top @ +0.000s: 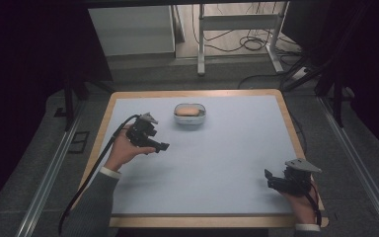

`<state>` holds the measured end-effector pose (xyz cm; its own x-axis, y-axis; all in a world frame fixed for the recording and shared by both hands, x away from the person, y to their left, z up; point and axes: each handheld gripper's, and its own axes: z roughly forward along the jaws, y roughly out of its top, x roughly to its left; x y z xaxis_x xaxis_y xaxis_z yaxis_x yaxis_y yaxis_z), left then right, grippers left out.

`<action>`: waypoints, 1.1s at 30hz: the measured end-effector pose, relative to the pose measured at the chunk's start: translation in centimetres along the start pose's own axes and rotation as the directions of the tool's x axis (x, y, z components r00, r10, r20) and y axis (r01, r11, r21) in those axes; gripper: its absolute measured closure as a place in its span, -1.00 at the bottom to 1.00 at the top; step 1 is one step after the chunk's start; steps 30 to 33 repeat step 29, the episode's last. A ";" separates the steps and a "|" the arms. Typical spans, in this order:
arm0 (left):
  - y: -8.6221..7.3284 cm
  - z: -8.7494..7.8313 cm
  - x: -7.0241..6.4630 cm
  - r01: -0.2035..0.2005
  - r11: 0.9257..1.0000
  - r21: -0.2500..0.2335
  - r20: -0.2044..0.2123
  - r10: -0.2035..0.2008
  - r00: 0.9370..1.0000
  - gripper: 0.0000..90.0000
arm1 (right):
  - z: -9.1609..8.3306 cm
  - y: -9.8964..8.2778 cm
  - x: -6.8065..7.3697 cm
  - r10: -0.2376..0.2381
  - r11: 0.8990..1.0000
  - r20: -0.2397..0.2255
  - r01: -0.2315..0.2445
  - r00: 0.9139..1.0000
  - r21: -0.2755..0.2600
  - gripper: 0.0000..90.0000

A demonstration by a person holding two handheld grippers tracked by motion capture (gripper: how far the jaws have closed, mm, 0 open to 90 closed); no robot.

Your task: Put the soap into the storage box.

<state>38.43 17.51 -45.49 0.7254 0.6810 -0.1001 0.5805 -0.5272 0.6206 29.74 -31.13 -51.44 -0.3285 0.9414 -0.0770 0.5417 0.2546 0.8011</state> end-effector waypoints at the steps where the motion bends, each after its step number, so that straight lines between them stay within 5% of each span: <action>1: -0.7 -0.1 -0.1 0.008 1.000 -0.006 0.000 -0.008 1.000 -0.52 | 0.0 0.0 0.0 0.000 1.000 -0.001 0.000 1.000 0.000 -0.81; 14: -6.7 0.4 -1.8 0.048 0.999 -0.005 -0.009 -0.048 0.999 -0.52 | 0.0 0.1 0.3 -0.003 1.000 -0.004 0.003 1.000 -0.002 -0.81; 33: -7.9 0.7 -1.8 0.072 0.997 -0.010 0.002 -0.072 0.997 -0.53 | -0.3 0.4 0.4 0.019 0.999 -0.042 -0.020 0.999 -0.033 -0.81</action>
